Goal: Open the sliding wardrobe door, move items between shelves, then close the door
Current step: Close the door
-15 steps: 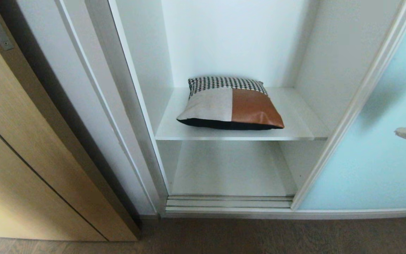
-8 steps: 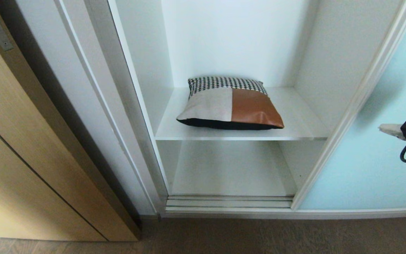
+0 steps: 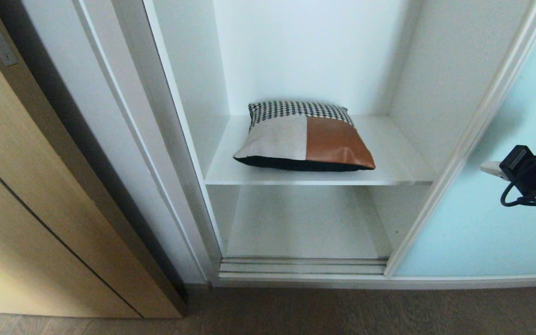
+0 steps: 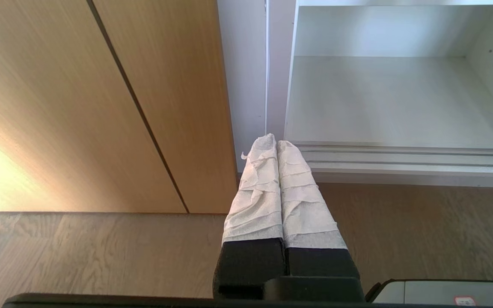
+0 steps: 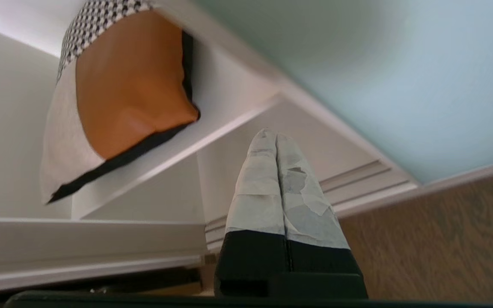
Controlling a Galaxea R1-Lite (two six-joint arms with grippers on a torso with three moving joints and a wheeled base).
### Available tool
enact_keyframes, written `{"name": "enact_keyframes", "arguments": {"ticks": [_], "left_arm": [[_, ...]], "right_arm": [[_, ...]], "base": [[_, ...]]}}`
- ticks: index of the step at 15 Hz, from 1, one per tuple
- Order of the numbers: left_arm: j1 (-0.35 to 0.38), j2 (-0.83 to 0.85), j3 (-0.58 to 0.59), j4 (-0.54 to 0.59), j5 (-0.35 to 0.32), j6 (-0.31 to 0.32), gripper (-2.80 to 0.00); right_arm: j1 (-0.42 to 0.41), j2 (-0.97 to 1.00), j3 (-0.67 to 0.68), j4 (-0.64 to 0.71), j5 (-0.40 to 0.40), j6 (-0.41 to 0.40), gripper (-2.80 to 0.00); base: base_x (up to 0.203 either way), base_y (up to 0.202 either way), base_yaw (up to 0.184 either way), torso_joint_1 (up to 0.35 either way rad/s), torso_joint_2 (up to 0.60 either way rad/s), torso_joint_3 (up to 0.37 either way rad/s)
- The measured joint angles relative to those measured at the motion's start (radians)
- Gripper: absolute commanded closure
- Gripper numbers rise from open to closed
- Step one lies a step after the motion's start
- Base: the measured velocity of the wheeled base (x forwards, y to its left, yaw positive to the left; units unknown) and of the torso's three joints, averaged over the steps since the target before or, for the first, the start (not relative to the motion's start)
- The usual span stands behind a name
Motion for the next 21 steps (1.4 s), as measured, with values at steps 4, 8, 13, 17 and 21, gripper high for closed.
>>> {"name": "enact_keyframes", "arguments": {"ticks": [4, 8, 13, 17, 21], "left_arm": [[0.0, 0.0, 0.0, 0.0, 0.0, 0.0, 0.0], [0.0, 0.0, 0.0, 0.0, 0.0, 0.0, 0.0], [0.0, 0.0, 0.0, 0.0, 0.0, 0.0, 0.0], [0.0, 0.0, 0.0, 0.0, 0.0, 0.0, 0.0], [0.0, 0.0, 0.0, 0.0, 0.0, 0.0, 0.0]], "right_arm": [[0.003, 0.039, -0.059, -0.002, -0.064, 0.0, 0.0], [0.003, 0.062, -0.081, -0.002, -0.077, 0.0, 0.0], [0.007, 0.089, -0.109, -0.002, -0.081, 0.001, 0.0], [0.032, 0.116, -0.143, -0.002, -0.157, 0.027, 0.0], [0.059, 0.143, -0.178, -0.001, -0.187, 0.033, 0.0]], "base": [[0.0, 0.0, 0.0, 0.0, 0.0, 0.0], [0.0, 0.0, 0.0, 0.0, 0.0, 0.0], [0.0, 0.0, 0.0, 0.0, 0.0, 0.0], [0.0, 0.0, 0.0, 0.0, 0.0, 0.0], [0.0, 0.0, 0.0, 0.0, 0.0, 0.0]]}}
